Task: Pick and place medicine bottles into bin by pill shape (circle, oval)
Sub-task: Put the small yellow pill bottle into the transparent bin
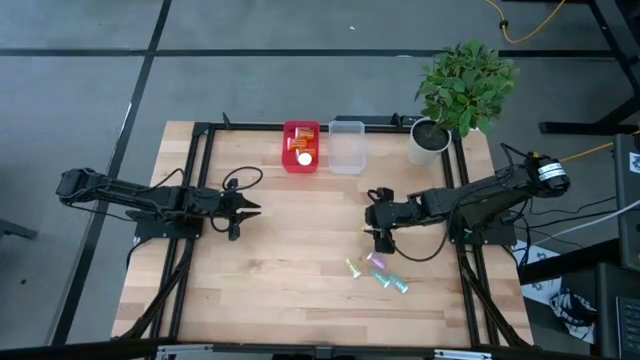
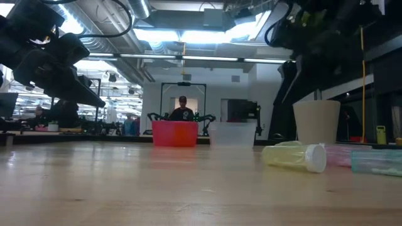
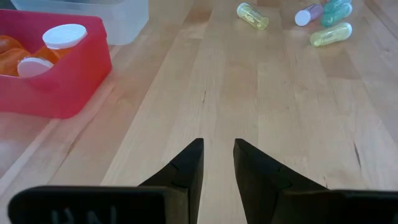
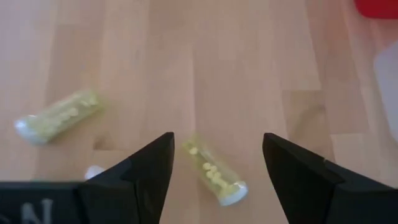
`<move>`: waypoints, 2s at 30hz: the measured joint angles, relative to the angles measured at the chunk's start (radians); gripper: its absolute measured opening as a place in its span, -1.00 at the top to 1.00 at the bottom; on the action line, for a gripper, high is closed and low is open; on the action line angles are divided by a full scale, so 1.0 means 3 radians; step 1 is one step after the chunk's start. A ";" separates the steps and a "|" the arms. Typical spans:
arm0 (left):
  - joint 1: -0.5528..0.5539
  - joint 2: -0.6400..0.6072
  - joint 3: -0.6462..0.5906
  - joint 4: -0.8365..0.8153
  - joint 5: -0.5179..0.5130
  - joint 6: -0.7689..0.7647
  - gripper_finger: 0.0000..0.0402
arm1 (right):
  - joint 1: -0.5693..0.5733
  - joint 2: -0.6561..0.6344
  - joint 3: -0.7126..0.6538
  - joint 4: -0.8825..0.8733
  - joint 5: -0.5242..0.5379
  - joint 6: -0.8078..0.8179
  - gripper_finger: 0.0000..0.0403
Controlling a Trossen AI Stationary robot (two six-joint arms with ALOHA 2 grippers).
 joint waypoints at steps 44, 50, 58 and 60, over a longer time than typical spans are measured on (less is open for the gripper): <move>-0.0001 0.0000 0.0000 0.0000 0.0000 0.0000 0.59 | -0.0124 0.0959 0.0262 0.0334 0.0748 0.0190 0.52; -0.0001 0.0000 0.0000 0.0000 -0.0001 0.0000 0.59 | -0.0462 0.0954 0.0647 0.0355 0.1436 -0.0190 0.50; -0.0001 0.0000 0.0000 -0.0001 -0.0002 0.0006 0.59 | -0.1208 0.0951 0.0802 0.0379 0.1396 -0.0175 0.48; -0.0001 0.0000 0.0000 -0.0001 -0.0002 0.0006 0.59 | -0.1355 0.0951 0.0802 0.0414 0.1378 -0.0190 0.44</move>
